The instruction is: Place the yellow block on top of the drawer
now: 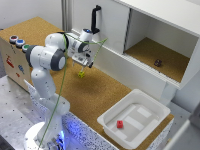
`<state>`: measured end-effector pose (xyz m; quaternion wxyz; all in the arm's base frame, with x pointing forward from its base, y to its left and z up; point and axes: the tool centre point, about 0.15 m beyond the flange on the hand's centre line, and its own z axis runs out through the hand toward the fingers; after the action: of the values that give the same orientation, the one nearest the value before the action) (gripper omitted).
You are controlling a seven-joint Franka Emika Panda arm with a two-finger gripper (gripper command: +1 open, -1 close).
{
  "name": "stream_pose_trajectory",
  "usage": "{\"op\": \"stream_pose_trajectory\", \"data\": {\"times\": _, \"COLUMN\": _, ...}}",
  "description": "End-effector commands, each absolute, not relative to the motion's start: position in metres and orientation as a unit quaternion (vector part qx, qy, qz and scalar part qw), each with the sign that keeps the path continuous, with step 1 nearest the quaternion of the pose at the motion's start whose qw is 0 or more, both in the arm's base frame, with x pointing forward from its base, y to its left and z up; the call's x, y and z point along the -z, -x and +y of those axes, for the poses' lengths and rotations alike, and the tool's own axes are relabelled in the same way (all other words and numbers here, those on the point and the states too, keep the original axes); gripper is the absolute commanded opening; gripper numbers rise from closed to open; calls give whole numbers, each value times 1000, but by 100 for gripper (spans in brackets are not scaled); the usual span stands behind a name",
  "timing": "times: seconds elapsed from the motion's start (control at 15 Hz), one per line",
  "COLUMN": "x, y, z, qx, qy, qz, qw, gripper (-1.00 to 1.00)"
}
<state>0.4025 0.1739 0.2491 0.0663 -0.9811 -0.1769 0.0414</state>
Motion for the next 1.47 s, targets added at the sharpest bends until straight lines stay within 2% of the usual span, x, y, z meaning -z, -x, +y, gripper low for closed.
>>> {"op": "stream_pose_trajectory", "data": {"times": 0.0, "x": -215, "y": -405, "z": 164, "qx": 29, "qy": 985, "qz": -166, "qw": 39, "gripper": 100}}
{"op": "stream_pose_trajectory", "data": {"times": 0.33, "x": -211, "y": -428, "z": 178, "qx": 41, "qy": 990, "qz": -130, "qw": 28, "gripper": 100}}
{"op": "stream_pose_trajectory", "data": {"times": 0.4, "x": -209, "y": -431, "z": 183, "qx": 42, "qy": 991, "qz": -126, "qw": 25, "gripper": -100}}
{"op": "stream_pose_trajectory", "data": {"times": 0.67, "x": -198, "y": -435, "z": 192, "qx": 26, "qy": 992, "qz": -125, "qw": 7, "gripper": -100}}
{"op": "stream_pose_trajectory", "data": {"times": 1.07, "x": -207, "y": -424, "z": 186, "qx": 13, "qy": 996, "qz": -93, "qw": 7, "gripper": -100}}
{"op": "stream_pose_trajectory", "data": {"times": 1.2, "x": -233, "y": -430, "z": 187, "qx": 29, "qy": 996, "qz": -84, "qw": 6, "gripper": -100}}
{"op": "stream_pose_trajectory", "data": {"times": 1.4, "x": -302, "y": -457, "z": 210, "qx": 83, "qy": 989, "qz": -121, "qw": -5, "gripper": -100}}
